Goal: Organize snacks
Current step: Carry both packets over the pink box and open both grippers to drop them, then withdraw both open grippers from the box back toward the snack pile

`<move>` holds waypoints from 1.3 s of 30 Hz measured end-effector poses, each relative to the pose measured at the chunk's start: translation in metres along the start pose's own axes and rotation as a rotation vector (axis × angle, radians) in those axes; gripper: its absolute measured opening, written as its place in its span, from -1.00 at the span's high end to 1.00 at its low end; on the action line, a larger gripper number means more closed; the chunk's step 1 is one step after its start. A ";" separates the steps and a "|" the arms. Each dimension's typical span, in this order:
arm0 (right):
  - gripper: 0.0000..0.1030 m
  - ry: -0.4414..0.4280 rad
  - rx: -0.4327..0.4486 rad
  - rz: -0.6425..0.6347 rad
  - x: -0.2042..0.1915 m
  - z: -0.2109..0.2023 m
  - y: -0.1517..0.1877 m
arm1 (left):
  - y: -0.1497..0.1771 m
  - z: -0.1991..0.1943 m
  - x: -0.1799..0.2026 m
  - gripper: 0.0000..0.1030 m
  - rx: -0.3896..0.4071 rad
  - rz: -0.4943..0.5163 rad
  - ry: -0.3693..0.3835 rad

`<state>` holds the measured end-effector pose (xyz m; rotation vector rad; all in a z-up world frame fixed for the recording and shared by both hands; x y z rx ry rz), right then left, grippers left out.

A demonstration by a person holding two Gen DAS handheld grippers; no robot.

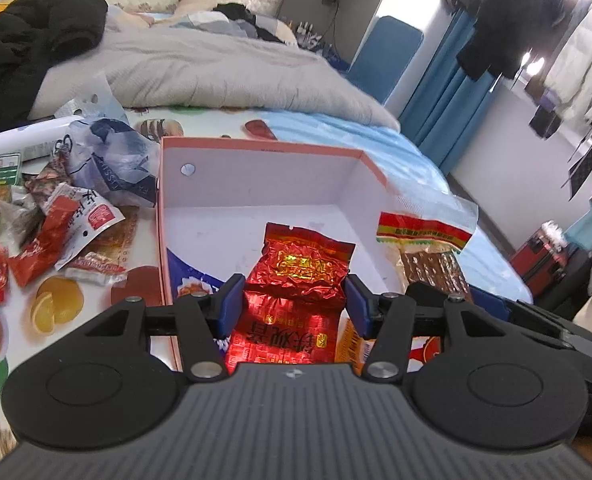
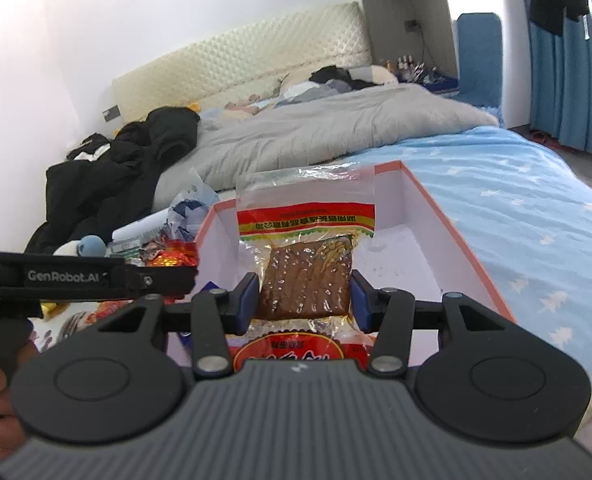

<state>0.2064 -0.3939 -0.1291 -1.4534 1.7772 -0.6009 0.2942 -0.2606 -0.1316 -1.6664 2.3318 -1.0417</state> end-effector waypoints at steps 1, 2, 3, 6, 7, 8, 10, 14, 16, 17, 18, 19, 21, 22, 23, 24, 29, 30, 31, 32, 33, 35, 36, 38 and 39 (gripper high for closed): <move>0.03 -0.002 -0.004 0.006 0.003 0.007 -0.001 | -0.003 0.008 0.000 -0.16 -0.011 0.005 -0.004; 0.03 -0.002 -0.010 0.008 0.006 0.014 -0.002 | -0.004 0.017 0.000 -0.16 -0.025 0.009 -0.006; 0.03 -0.002 -0.017 0.008 0.009 0.021 -0.003 | -0.006 0.024 0.000 -0.16 -0.035 0.013 -0.010; 0.02 -0.011 -0.053 0.024 0.018 0.042 -0.002 | -0.008 0.042 -0.002 -0.16 -0.053 0.023 -0.021; 0.02 -0.015 -0.064 0.030 0.021 0.048 -0.002 | -0.008 0.047 -0.003 -0.16 -0.059 0.020 -0.024; 0.01 -0.018 -0.071 0.032 0.022 0.053 -0.001 | -0.008 0.052 -0.005 -0.16 -0.065 0.013 -0.024; 0.01 -0.018 -0.088 0.031 0.024 0.061 0.001 | -0.008 0.058 -0.008 -0.17 -0.076 0.003 -0.026; -0.08 -0.017 -0.106 0.043 0.028 0.070 0.002 | -0.007 0.062 -0.011 -0.20 -0.094 0.004 -0.025; -0.21 -0.016 -0.112 0.049 0.029 0.069 0.002 | -0.006 0.058 -0.010 -0.36 -0.088 0.008 -0.020; -0.27 -0.009 -0.109 0.057 0.030 0.067 0.002 | -0.005 0.055 -0.010 -0.44 -0.078 0.011 -0.020; -0.34 0.001 -0.103 0.064 0.031 0.064 0.002 | -0.005 0.050 -0.009 -0.44 -0.068 0.014 -0.023; -0.36 0.004 -0.099 0.069 0.032 0.062 0.001 | -0.004 0.047 -0.008 -0.44 -0.063 0.018 -0.023; -0.37 0.007 -0.089 0.069 0.030 0.053 0.002 | -0.002 0.036 -0.006 -0.44 -0.049 0.019 -0.012; -0.37 0.012 -0.085 0.067 0.029 0.049 0.002 | -0.001 0.030 -0.005 -0.44 -0.042 0.022 -0.007; -0.37 0.014 -0.081 0.063 0.028 0.045 0.003 | 0.000 0.022 -0.003 -0.44 -0.032 0.028 -0.005; -0.37 0.013 -0.078 0.059 0.026 0.041 0.003 | 0.001 0.015 -0.002 -0.44 -0.022 0.032 -0.004; -0.37 0.007 -0.042 0.041 0.008 0.013 0.005 | 0.013 -0.024 0.002 -0.44 0.020 0.059 0.006; -0.37 0.003 -0.033 0.039 0.004 0.007 0.005 | 0.017 -0.031 0.002 -0.44 0.026 0.058 0.007; -0.37 0.001 -0.023 0.037 0.000 0.000 0.006 | 0.020 -0.038 0.002 -0.44 0.032 0.058 0.010; -0.37 0.001 -0.014 0.032 -0.004 -0.006 0.007 | 0.023 -0.046 0.002 -0.44 0.037 0.059 0.011; -0.37 0.000 -0.007 0.028 -0.008 -0.013 0.009 | 0.027 -0.053 0.002 -0.44 0.044 0.061 0.013; -0.37 -0.011 0.005 0.025 -0.016 -0.023 0.013 | 0.034 -0.068 0.001 -0.44 0.056 0.065 0.016; -0.37 -0.009 0.011 0.024 -0.020 -0.028 0.014 | 0.037 -0.074 0.000 -0.44 0.062 0.067 0.014; -0.37 -0.011 0.017 0.017 -0.028 -0.038 0.019 | 0.045 -0.089 -0.001 -0.44 0.075 0.073 0.007; -0.37 -0.011 0.016 0.014 -0.032 -0.043 0.021 | 0.049 -0.096 -0.002 -0.44 0.082 0.078 0.003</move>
Point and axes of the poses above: each gripper's, at about its wrist camera, not at the fingertips, and z roughly the way its jaws point, x to its right, y to its underside, the point moved 7 cm from there along z, roughly the way its jaws point, and after that the axes turned 9 degrees about -x, right-handed, at the moved point
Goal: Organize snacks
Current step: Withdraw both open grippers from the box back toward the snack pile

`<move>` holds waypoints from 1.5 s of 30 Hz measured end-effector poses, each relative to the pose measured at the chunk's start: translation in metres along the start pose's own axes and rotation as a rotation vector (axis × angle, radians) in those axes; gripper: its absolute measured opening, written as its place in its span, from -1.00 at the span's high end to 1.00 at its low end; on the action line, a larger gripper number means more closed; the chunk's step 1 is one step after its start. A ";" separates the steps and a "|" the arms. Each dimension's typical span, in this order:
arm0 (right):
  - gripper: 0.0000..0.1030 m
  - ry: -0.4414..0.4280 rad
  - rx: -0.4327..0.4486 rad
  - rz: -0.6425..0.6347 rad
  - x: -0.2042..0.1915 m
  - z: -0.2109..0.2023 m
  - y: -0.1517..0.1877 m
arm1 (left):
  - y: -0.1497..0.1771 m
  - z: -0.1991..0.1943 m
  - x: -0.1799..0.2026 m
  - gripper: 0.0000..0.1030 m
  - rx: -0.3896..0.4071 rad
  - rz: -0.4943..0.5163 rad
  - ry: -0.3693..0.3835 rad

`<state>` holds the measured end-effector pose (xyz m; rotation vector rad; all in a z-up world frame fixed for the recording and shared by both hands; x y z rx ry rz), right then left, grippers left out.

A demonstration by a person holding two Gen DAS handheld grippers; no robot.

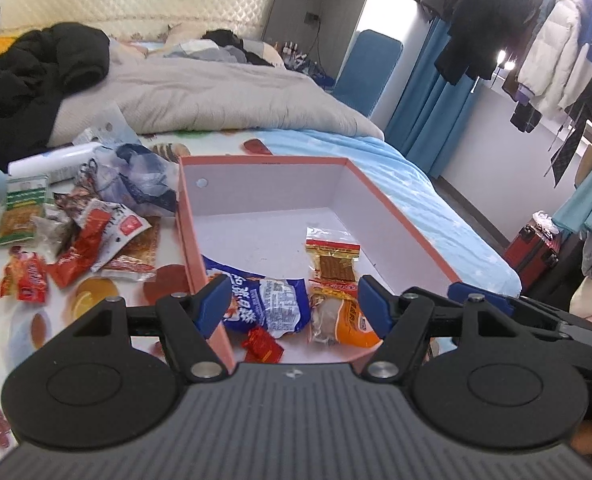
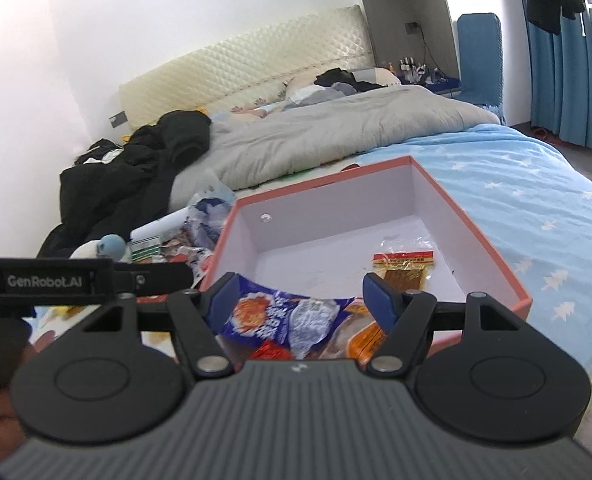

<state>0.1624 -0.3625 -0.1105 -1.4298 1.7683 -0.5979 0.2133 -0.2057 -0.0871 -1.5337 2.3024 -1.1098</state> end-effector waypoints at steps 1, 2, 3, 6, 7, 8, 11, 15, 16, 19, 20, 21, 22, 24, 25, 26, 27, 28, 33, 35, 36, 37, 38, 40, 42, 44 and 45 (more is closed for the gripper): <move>-0.37 0.005 0.002 -0.001 -0.003 -0.005 0.001 | 0.003 -0.007 -0.001 -0.44 0.007 0.003 -0.008; -0.37 0.006 0.008 -0.003 -0.006 -0.011 0.004 | 0.007 -0.015 -0.002 -0.44 0.013 0.002 -0.015; -0.37 0.003 0.009 -0.006 -0.009 -0.016 0.006 | 0.010 -0.022 -0.004 -0.44 0.018 0.001 -0.018; -0.37 -0.011 0.012 -0.009 -0.015 -0.029 0.013 | 0.019 -0.040 -0.009 -0.44 0.032 -0.008 -0.031; -0.37 -0.010 0.014 -0.013 -0.017 -0.033 0.015 | 0.022 -0.047 -0.012 -0.44 0.037 -0.012 -0.038; -0.37 -0.007 0.013 -0.014 -0.019 -0.036 0.016 | 0.024 -0.053 -0.014 -0.44 0.042 -0.017 -0.042; -0.37 -0.013 0.021 -0.016 -0.023 -0.047 0.020 | 0.034 -0.072 -0.021 -0.44 0.057 -0.036 -0.055; -0.37 -0.022 0.032 -0.025 -0.032 -0.057 0.025 | 0.048 -0.092 -0.029 -0.44 0.072 -0.058 -0.069; -0.37 -0.027 0.032 -0.030 -0.035 -0.059 0.027 | 0.053 -0.099 -0.032 -0.44 0.077 -0.064 -0.073; -0.37 -0.046 0.029 -0.049 -0.046 -0.065 0.035 | 0.064 -0.113 -0.041 -0.44 0.088 -0.091 -0.093; -0.37 -0.055 0.026 -0.055 -0.051 -0.065 0.038 | 0.068 -0.118 -0.045 -0.44 0.092 -0.101 -0.099; -0.37 -0.065 0.023 -0.062 -0.056 -0.066 0.042 | 0.073 -0.123 -0.049 -0.44 0.093 -0.110 -0.109; -0.37 -0.074 0.019 -0.067 -0.060 -0.067 0.044 | 0.078 -0.127 -0.053 -0.44 0.091 -0.119 -0.119; -0.37 -0.090 0.008 -0.078 -0.068 -0.067 0.050 | 0.087 -0.134 -0.060 -0.44 0.086 -0.138 -0.131; -0.37 -0.099 0.004 -0.082 -0.073 -0.067 0.053 | 0.091 -0.136 -0.063 -0.44 0.085 -0.146 -0.135; -0.37 -0.106 -0.001 -0.086 -0.077 -0.067 0.056 | 0.096 -0.139 -0.066 -0.44 0.084 -0.153 -0.142; -0.37 -0.115 -0.008 -0.091 -0.082 -0.067 0.058 | 0.101 -0.143 -0.068 -0.44 0.085 -0.156 -0.151; -0.37 -0.123 -0.013 -0.095 -0.087 -0.067 0.063 | 0.105 -0.146 -0.070 -0.44 0.088 -0.159 -0.162; -0.37 -0.163 -0.038 -0.138 -0.110 -0.067 0.078 | 0.131 -0.153 -0.087 -0.44 0.081 -0.211 -0.190; -0.37 -0.174 -0.049 -0.155 -0.116 -0.065 0.083 | 0.140 -0.152 -0.094 -0.44 0.069 -0.235 -0.194; -0.37 -0.178 -0.053 -0.160 -0.119 -0.064 0.085 | 0.143 -0.151 -0.098 -0.44 0.063 -0.242 -0.198; -0.37 -0.182 -0.057 -0.168 -0.122 -0.063 0.087 | 0.145 -0.150 -0.102 -0.44 0.059 -0.249 -0.202; -0.37 -0.182 -0.060 -0.174 -0.123 -0.062 0.088 | 0.146 -0.148 -0.105 -0.44 0.055 -0.256 -0.204; -0.37 -0.178 -0.065 -0.184 -0.125 -0.058 0.088 | 0.147 -0.145 -0.111 -0.44 0.056 -0.268 -0.207; -0.37 -0.178 -0.069 -0.189 -0.128 -0.053 0.087 | 0.146 -0.141 -0.118 -0.44 0.059 -0.278 -0.208; -0.36 -0.172 -0.072 -0.194 -0.130 -0.046 0.085 | 0.144 -0.136 -0.125 -0.44 0.060 -0.287 -0.209; -0.37 -0.169 -0.073 -0.196 -0.131 -0.042 0.085 | 0.142 -0.133 -0.129 -0.44 0.059 -0.291 -0.210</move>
Point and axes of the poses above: each gripper's, at about its wrist camera, not at the fingertips, and z roughly the way its jaws point, x to its right, y to its underside, the point moved 7 cm from there along z, roughly the way its jaws point, and after that the axes turned 9 degrees about -x, right-handed, at the moved point
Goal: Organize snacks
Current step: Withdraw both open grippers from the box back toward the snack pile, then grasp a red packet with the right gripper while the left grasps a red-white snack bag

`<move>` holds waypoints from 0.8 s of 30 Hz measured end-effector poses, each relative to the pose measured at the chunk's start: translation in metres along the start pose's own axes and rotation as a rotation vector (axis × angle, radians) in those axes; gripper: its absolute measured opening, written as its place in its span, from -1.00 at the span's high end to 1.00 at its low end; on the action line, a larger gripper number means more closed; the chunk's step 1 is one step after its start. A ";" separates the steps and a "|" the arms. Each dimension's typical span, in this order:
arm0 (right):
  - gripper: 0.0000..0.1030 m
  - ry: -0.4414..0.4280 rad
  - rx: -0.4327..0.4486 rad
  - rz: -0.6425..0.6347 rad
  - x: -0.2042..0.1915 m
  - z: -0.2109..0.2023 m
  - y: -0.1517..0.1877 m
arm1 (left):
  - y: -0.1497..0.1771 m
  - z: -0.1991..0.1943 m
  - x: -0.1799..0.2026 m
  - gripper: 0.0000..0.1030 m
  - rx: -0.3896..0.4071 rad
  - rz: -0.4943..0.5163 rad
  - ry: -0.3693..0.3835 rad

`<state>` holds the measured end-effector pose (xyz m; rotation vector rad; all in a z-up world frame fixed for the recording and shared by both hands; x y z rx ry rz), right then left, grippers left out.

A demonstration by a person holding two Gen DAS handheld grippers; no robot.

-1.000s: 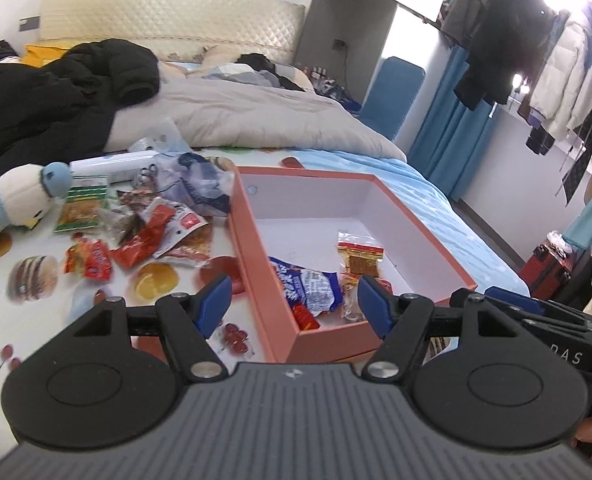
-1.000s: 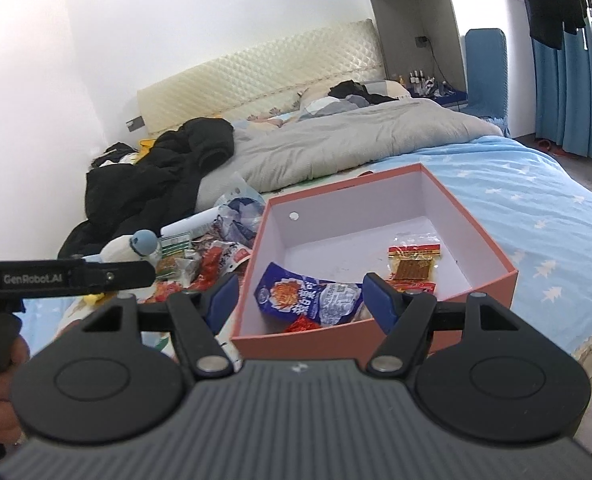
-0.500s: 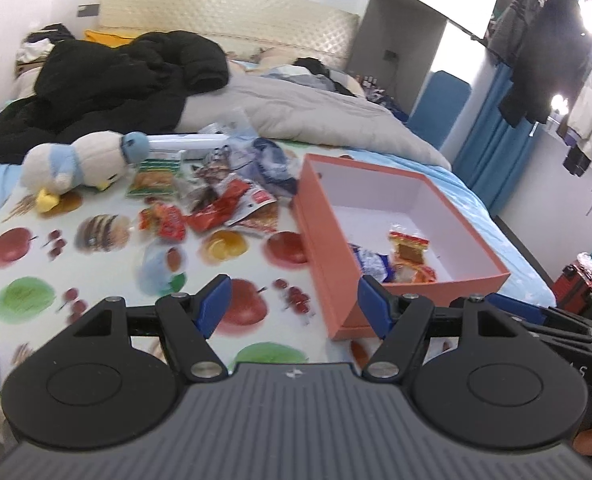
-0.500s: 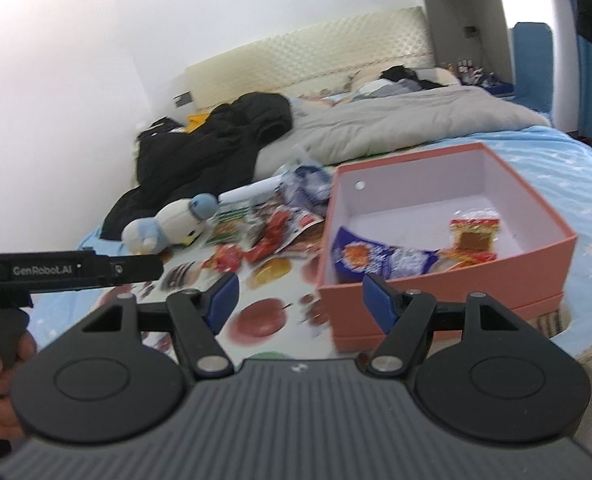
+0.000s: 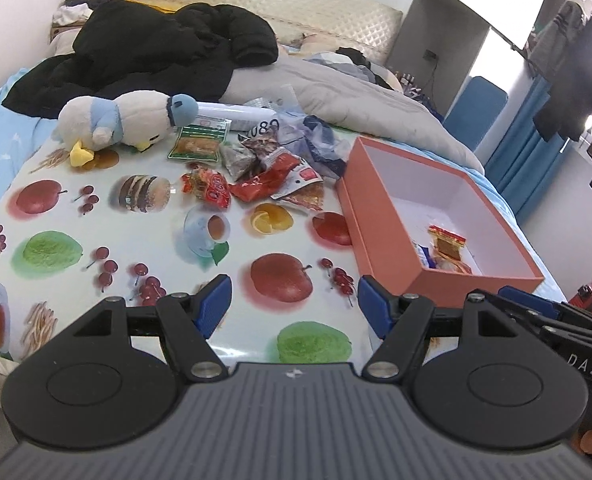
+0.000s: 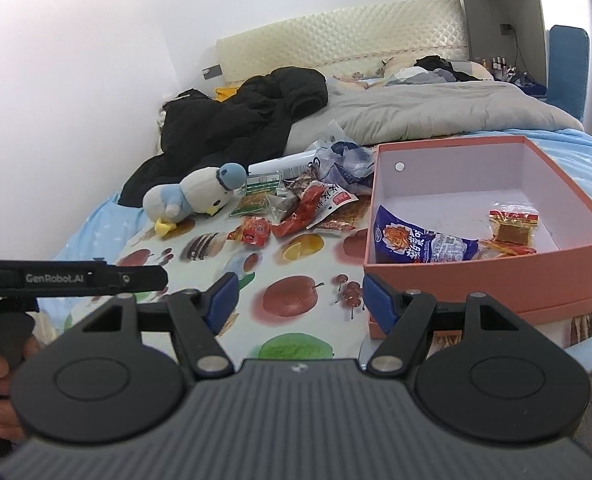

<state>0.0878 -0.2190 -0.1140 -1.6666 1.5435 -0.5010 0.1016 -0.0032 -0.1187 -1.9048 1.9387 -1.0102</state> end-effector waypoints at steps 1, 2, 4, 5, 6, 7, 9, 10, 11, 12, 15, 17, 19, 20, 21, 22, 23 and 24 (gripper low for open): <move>-0.37 0.001 -0.002 -0.001 0.000 0.004 -0.001 | -0.003 0.004 -0.002 -0.44 -0.003 -0.003 -0.002; -0.37 0.002 -0.004 -0.002 -0.001 0.008 -0.002 | -0.005 0.008 -0.005 -0.44 -0.006 -0.006 -0.005; -0.37 0.003 -0.012 -0.003 -0.003 0.018 -0.005 | -0.010 0.017 -0.012 -0.44 -0.011 -0.012 -0.015; -0.36 -0.001 -0.015 -0.004 -0.004 0.023 -0.006 | -0.014 0.022 -0.016 -0.44 -0.012 -0.015 -0.021; -0.37 -0.006 -0.018 -0.006 -0.005 0.028 -0.008 | -0.016 0.026 -0.020 -0.44 -0.013 -0.017 -0.027; -0.36 -0.009 -0.019 -0.010 -0.007 0.033 -0.009 | -0.019 0.030 -0.024 -0.44 -0.013 -0.020 -0.033; -0.36 -0.011 -0.023 -0.024 -0.010 0.044 -0.014 | -0.025 0.039 -0.034 -0.44 -0.015 -0.032 -0.041; -0.36 -0.012 -0.026 -0.034 -0.013 0.050 -0.015 | -0.027 0.042 -0.039 -0.44 -0.016 -0.039 -0.045; -0.36 -0.012 -0.029 -0.039 -0.014 0.054 -0.017 | -0.030 0.047 -0.045 -0.44 -0.020 -0.046 -0.049; -0.36 -0.013 -0.033 -0.047 -0.016 0.060 -0.019 | -0.032 0.051 -0.049 -0.44 -0.022 -0.051 -0.053; -0.36 -0.016 -0.044 -0.068 -0.021 0.077 -0.025 | -0.040 0.068 -0.066 -0.44 -0.038 -0.074 -0.067; -0.36 -0.014 -0.054 -0.074 -0.023 0.089 -0.029 | -0.045 0.080 -0.077 -0.44 -0.052 -0.091 -0.072; -0.36 -0.017 -0.068 -0.071 -0.025 0.103 -0.032 | -0.051 0.092 -0.087 -0.44 -0.062 -0.103 -0.075; -0.36 -0.018 -0.076 -0.071 -0.026 0.111 -0.034 | -0.056 0.099 -0.092 -0.44 -0.067 -0.103 -0.077; -0.35 -0.018 -0.081 -0.072 -0.026 0.119 -0.036 | -0.060 0.104 -0.098 -0.44 -0.065 -0.110 -0.082; -0.34 -0.017 -0.085 -0.074 -0.027 0.126 -0.038 | -0.065 0.109 -0.103 -0.44 -0.062 -0.122 -0.083; -0.33 -0.013 -0.087 -0.074 -0.027 0.134 -0.041 | -0.070 0.115 -0.110 -0.44 -0.064 -0.137 -0.079; -0.33 -0.010 -0.088 -0.075 -0.026 0.141 -0.043 | -0.075 0.121 -0.115 -0.44 -0.066 -0.147 -0.076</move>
Point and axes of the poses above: each gripper's, at about its wrist camera, not at the fingertips, and z roughly the way its jaws point, x to its right, y to its underside, the point moved 7 cm from there along z, roughly the way its jaws point, and after that the axes turned 9 degrees about -x, right-handed, at the moved point
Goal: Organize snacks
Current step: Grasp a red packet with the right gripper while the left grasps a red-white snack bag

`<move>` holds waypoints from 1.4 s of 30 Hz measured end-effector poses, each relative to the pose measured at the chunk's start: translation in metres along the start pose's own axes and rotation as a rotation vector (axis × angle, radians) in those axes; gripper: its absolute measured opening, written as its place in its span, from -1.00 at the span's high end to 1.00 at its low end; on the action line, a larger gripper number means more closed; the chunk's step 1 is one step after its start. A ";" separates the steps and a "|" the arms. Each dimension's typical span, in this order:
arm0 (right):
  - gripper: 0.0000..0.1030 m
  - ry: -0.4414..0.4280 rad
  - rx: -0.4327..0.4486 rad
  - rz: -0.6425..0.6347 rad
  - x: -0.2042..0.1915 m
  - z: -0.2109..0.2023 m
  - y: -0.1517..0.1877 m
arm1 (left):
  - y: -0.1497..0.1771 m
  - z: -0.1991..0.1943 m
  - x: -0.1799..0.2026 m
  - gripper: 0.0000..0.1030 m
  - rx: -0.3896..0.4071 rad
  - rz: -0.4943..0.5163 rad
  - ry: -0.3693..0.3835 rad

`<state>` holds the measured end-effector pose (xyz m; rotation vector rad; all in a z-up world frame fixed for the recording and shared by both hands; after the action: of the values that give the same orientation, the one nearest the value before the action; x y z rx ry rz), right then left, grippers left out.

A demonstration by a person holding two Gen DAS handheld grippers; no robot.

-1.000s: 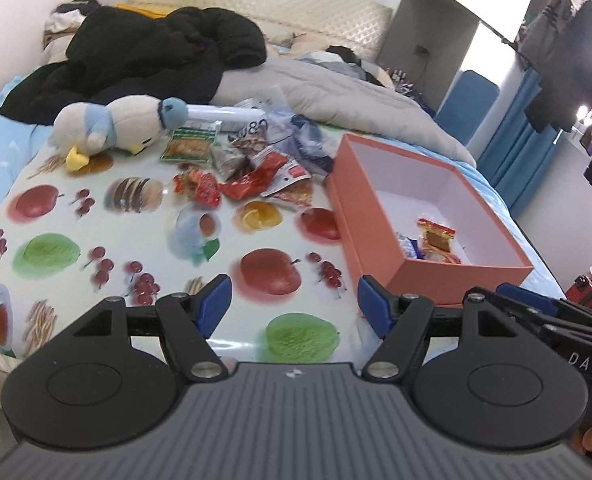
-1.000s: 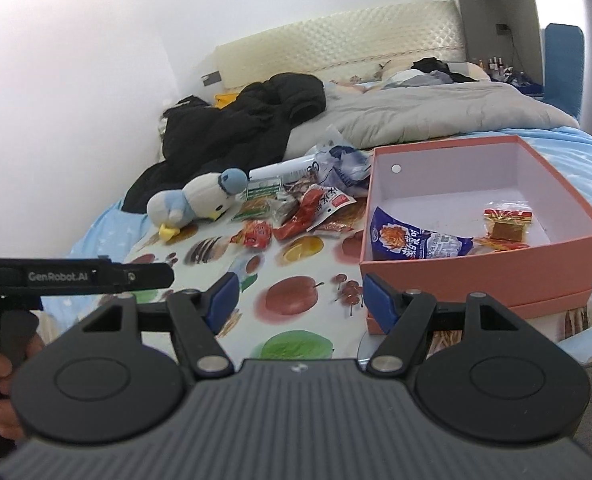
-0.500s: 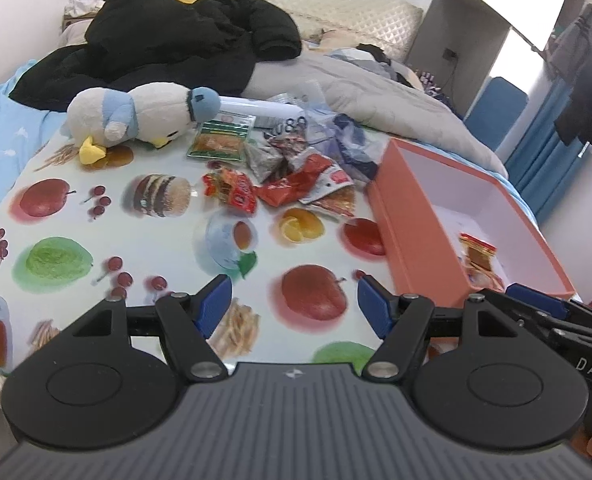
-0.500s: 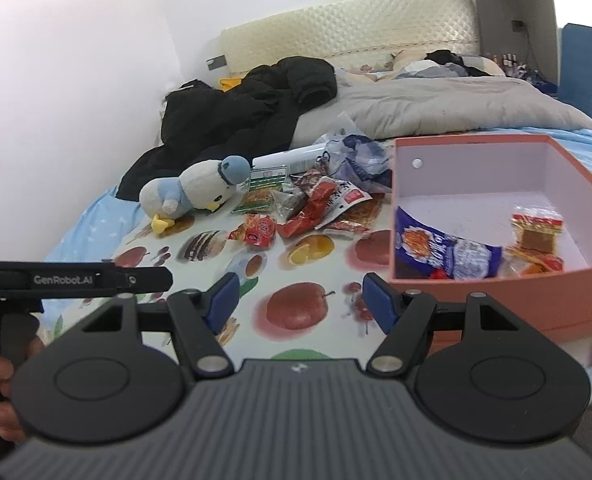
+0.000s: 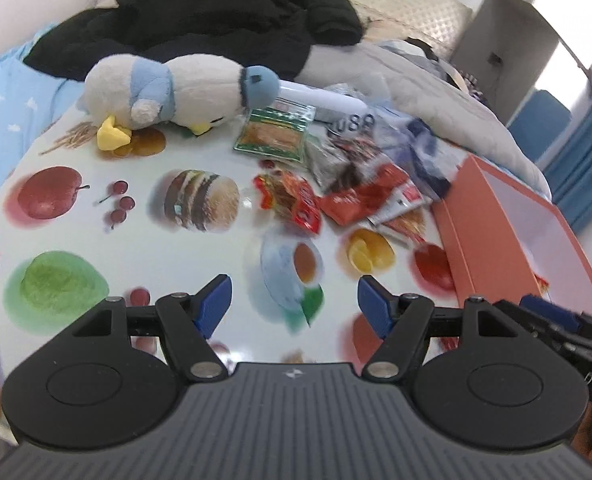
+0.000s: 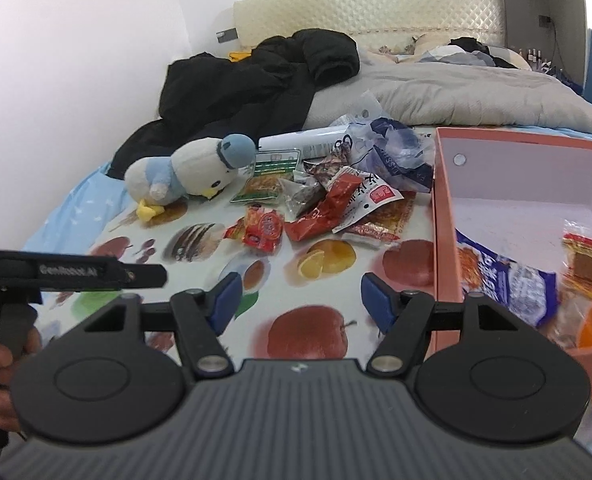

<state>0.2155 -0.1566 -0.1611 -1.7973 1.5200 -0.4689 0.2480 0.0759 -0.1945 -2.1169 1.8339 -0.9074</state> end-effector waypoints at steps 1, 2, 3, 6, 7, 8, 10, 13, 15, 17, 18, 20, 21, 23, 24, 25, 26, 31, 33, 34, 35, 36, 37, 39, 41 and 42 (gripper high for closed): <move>-0.33 0.001 -0.004 0.000 0.001 0.008 -0.003 | -0.006 0.006 -0.003 -0.44 -0.002 -0.005 0.002; -0.32 0.000 -0.007 0.002 0.001 0.016 -0.006 | -0.012 0.013 -0.005 -0.44 -0.004 -0.004 0.004; -0.32 -0.002 -0.009 0.004 0.002 0.024 -0.009 | -0.018 0.021 -0.006 -0.44 -0.006 0.000 0.004; -0.32 0.001 -0.013 0.011 0.003 0.049 -0.019 | -0.032 0.044 -0.007 -0.44 -0.009 0.019 0.010; -0.31 0.001 -0.011 0.016 0.005 0.059 -0.023 | -0.036 0.052 -0.007 -0.44 -0.008 0.025 0.012; -0.29 0.012 -0.009 0.024 0.007 0.067 -0.026 | -0.041 0.062 -0.007 -0.43 -0.012 0.028 0.015; -0.25 0.028 0.001 0.057 0.013 0.083 -0.037 | -0.047 0.079 -0.007 -0.41 -0.017 0.028 0.020; -0.25 0.039 0.028 0.100 0.024 0.106 -0.052 | -0.057 0.106 -0.008 -0.42 -0.016 0.016 0.032; -0.21 0.053 0.037 0.114 0.030 0.123 -0.061 | -0.063 0.121 -0.006 -0.44 -0.028 0.020 0.037; -0.17 0.062 0.033 0.133 0.036 0.141 -0.069 | -0.069 0.133 -0.003 -0.52 -0.029 0.028 0.033; -0.16 0.065 0.032 0.139 0.038 0.148 -0.073 | -0.071 0.138 -0.001 -0.66 -0.031 0.035 0.034; -0.16 0.065 0.033 0.152 0.041 0.163 -0.081 | -0.076 0.146 0.000 -0.73 -0.028 0.050 0.021; -0.16 0.067 0.032 0.157 0.043 0.169 -0.084 | -0.078 0.151 0.001 -0.73 -0.029 0.059 0.013; -0.16 0.073 0.033 0.167 0.046 0.181 -0.089 | -0.081 0.160 0.003 -0.73 -0.037 0.085 -0.001; -0.16 0.077 0.033 0.173 0.048 0.187 -0.091 | -0.082 0.164 0.004 -0.73 -0.041 0.102 -0.015; -0.16 0.083 0.033 0.184 0.050 0.192 -0.092 | -0.083 0.167 0.005 -0.73 -0.045 0.120 -0.031; -0.16 0.088 0.033 0.192 0.051 0.197 -0.092 | -0.085 0.170 0.007 -0.73 -0.044 0.143 -0.039; -0.16 0.084 0.019 0.232 0.056 0.211 -0.090 | -0.089 0.183 0.009 -0.73 -0.041 0.209 -0.097; -0.05 0.084 0.011 0.235 0.057 0.216 -0.088 | -0.092 0.186 0.010 -0.73 -0.027 0.242 -0.127; 0.05 0.082 0.008 0.235 0.057 0.219 -0.089 | -0.093 0.186 0.010 -0.73 -0.018 0.255 -0.144; 0.17 0.084 0.004 0.234 0.057 0.221 -0.088 | -0.095 0.186 0.010 -0.73 -0.010 0.267 -0.159; 0.23 0.080 0.004 0.232 0.057 0.222 -0.088 | -0.097 0.186 0.010 -0.74 -0.003 0.276 -0.173; 0.23 0.077 0.007 0.228 0.056 0.222 -0.089 | -0.099 0.186 0.010 -0.75 0.004 0.284 -0.179; 0.24 0.089 0.011 0.210 0.053 0.221 -0.090 | -0.102 0.188 0.013 -0.81 0.011 0.308 -0.172; 0.25 0.088 0.011 0.210 0.052 0.220 -0.090 | -0.102 0.193 0.018 -0.82 0.016 0.355 -0.169; 0.25 0.085 0.010 0.214 0.052 0.219 -0.089 | -0.102 0.197 0.020 -0.82 0.012 0.374 -0.170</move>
<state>0.4393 -0.1391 -0.2529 -1.6022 1.7421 -0.4513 0.4438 0.0318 -0.2907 -1.6975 2.0292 -0.6264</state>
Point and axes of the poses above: each gripper's, at about its wrist camera, not at the fingertips, and z roughly the way its jaws point, x to its right, y to its underside, the point moved 7 cm from there along z, roughly the way its jaws point, and after that the axes turned 9 degrees about -x, right-handed, at the moved point
